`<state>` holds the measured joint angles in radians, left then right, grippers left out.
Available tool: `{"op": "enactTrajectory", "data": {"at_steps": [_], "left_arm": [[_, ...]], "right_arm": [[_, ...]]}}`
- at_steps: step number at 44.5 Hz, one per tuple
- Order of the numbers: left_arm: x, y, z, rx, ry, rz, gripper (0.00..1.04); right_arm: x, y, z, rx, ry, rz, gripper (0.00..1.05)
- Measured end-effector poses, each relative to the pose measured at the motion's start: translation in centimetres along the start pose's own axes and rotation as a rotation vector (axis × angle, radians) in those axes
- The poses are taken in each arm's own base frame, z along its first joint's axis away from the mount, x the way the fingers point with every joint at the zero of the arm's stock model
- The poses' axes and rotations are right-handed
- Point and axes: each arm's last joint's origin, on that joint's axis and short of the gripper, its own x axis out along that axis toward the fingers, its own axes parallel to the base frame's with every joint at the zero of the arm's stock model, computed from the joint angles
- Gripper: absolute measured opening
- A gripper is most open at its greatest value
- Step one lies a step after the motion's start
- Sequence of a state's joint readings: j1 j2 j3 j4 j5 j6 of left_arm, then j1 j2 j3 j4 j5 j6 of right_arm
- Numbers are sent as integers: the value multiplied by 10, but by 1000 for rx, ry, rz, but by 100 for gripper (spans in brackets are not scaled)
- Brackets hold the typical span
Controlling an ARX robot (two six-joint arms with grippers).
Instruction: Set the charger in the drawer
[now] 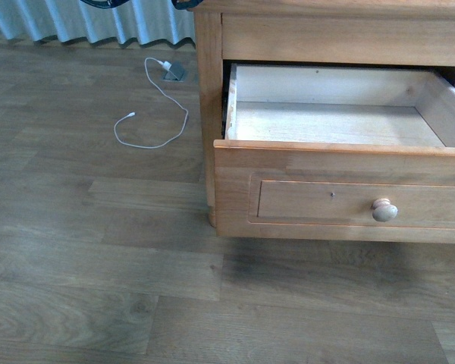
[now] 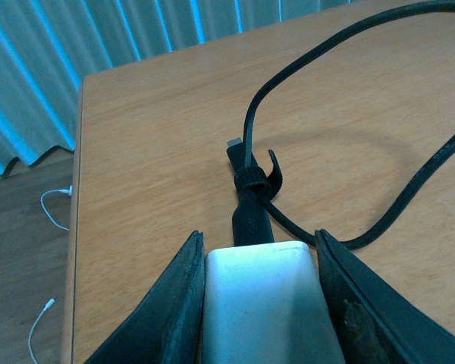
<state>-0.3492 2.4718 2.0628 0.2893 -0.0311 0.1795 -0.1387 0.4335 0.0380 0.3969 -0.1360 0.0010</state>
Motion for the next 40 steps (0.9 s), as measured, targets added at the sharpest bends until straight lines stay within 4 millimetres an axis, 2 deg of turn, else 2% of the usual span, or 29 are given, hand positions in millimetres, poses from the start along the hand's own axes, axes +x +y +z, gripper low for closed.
{"op": "enactTrajectory", "data": {"at_steps": [9, 15, 25, 40], "left_arm": [[-5, 1, -1, -1, -12, 14, 39], [-16, 1, -1, -11, -51, 19, 39], [-58, -7, -1, -4, -76, -83, 39], [-115, -46, 5, 68, -56, -313, 39]], "right_arm": [[0, 0, 0, 0, 0, 0, 96], [0, 0, 0, 0, 0, 0, 96], [0, 0, 0, 0, 0, 0, 96], [0, 0, 0, 0, 0, 0, 96]]}}
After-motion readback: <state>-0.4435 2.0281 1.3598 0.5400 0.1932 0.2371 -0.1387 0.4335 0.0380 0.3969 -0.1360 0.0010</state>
